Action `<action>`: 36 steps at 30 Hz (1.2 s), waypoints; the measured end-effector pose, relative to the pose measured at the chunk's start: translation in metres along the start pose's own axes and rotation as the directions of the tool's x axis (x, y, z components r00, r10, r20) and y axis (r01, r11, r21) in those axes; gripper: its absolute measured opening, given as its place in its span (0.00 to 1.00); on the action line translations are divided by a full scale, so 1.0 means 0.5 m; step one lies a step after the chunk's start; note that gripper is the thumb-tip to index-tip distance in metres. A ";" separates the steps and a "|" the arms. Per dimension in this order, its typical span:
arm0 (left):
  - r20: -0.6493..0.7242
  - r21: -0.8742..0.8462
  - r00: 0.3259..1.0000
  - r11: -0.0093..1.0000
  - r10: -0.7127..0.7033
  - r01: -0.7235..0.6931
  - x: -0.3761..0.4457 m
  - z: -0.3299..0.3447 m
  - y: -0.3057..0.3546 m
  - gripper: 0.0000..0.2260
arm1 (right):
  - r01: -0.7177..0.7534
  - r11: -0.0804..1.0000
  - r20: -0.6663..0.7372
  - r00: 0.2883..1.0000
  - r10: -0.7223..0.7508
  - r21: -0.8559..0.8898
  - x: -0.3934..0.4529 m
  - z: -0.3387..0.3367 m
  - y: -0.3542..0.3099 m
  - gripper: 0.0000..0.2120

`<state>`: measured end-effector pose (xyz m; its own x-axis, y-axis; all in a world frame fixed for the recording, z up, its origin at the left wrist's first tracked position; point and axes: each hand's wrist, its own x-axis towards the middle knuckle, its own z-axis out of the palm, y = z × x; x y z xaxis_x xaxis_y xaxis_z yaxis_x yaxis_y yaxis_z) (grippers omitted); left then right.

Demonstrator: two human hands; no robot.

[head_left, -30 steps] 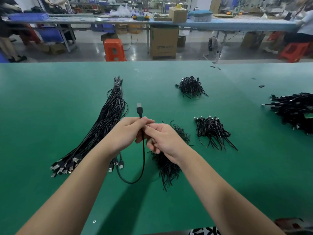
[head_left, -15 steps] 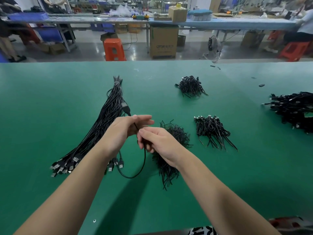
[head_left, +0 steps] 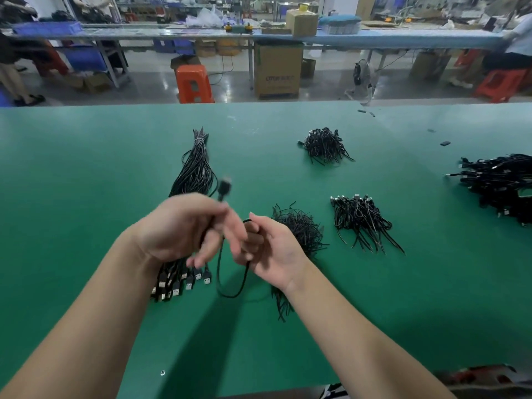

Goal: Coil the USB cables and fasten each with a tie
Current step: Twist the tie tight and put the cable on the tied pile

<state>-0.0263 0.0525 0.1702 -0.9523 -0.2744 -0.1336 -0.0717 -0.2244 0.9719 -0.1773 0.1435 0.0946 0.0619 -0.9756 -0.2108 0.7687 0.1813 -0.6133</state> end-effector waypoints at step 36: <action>-0.673 -0.073 0.696 0.915 0.248 -0.396 0.080 0.037 -0.055 0.18 | 0.153 0.942 0.100 0.987 -0.128 -0.300 -0.003 -0.011 0.007 0.14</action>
<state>-0.0681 0.0650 0.1416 -0.4811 -0.8765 0.0174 0.3336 -0.1647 0.9282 -0.1780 0.1465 0.0887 0.0260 -0.9982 -0.0536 0.5427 0.0591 -0.8378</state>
